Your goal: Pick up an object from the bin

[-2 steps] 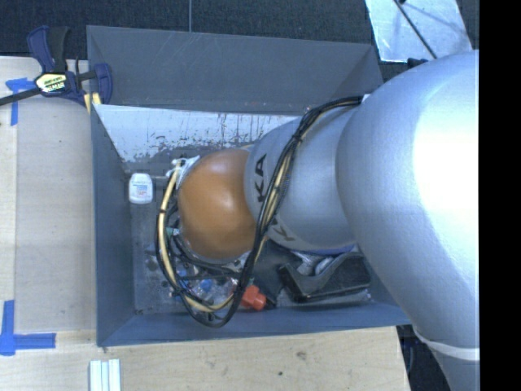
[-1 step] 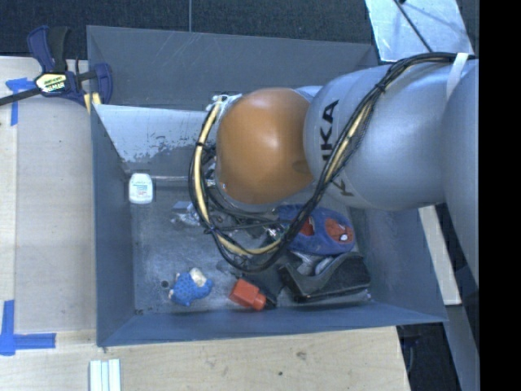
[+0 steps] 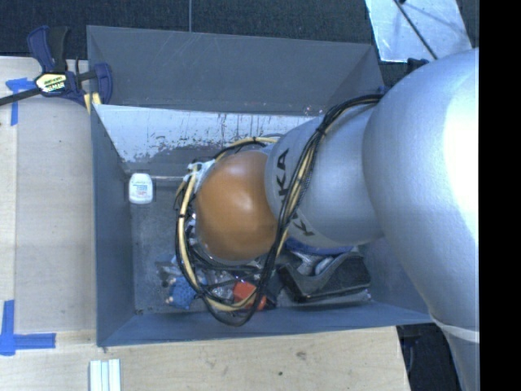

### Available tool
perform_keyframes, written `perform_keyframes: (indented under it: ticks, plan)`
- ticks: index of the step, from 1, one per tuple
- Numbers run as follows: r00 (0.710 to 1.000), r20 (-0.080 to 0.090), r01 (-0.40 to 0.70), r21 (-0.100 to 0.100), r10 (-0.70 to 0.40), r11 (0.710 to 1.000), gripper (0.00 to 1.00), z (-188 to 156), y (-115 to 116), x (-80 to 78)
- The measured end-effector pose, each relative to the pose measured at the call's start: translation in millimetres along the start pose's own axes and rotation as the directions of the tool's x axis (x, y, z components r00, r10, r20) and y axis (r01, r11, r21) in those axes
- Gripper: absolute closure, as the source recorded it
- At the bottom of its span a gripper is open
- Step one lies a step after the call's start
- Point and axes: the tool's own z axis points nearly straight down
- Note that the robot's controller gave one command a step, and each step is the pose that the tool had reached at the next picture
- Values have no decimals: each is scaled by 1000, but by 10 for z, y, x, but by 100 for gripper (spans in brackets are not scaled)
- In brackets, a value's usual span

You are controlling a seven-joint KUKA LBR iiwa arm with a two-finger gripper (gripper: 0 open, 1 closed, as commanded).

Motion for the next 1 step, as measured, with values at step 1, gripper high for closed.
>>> perform_keyframes:
  ticks: [1]
  plan:
    - [1000,2,-4,1,4,1000,100,-16,-8,-5]
